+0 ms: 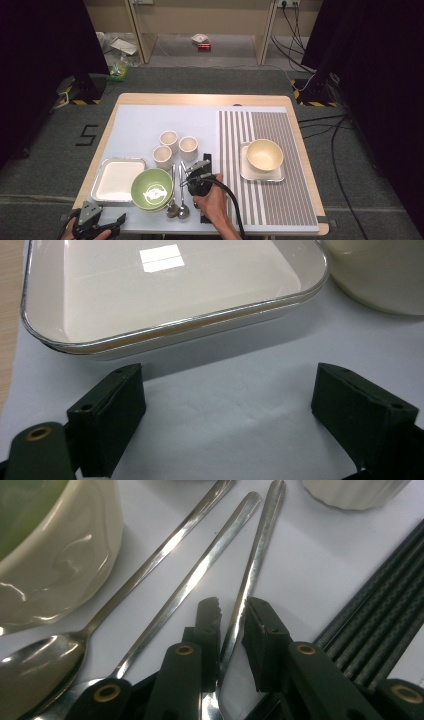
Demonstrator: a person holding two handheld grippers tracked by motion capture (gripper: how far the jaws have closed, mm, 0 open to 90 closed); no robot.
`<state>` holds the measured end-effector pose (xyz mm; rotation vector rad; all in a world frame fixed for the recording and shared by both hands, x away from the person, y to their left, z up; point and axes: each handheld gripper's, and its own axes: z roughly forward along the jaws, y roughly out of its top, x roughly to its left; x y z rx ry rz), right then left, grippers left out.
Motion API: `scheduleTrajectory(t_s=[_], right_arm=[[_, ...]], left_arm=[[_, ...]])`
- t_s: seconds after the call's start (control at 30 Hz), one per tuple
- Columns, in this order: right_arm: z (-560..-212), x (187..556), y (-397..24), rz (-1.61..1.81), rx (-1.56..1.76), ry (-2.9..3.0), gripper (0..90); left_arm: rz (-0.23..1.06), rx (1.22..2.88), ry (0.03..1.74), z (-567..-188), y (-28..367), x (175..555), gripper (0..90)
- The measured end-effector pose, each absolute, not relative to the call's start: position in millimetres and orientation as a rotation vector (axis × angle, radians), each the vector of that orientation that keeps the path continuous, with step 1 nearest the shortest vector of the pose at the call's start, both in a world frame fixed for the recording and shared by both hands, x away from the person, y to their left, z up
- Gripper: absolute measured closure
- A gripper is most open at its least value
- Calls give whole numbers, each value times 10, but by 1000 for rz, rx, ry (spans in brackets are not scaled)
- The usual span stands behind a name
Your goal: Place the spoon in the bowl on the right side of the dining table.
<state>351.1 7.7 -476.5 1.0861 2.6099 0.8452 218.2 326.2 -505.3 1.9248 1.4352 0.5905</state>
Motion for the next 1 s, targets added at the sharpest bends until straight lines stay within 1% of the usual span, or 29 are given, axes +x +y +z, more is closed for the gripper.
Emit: scheduleTrajectory(t_s=[0.1,0.63,1.0], right_arm=[[-4765,3516,87,838,1065,2608,835],[-4756,3676,-25,930,1191,2555,869],[-4690,3637,-8,924,1126,2548,898]], left_arm=[[586,1919,1439,-5051,3256,2187,128],[586,1923,1436,-5051,3260,2185,128],[586,1924,1436,-5051,3261,2186,128]])
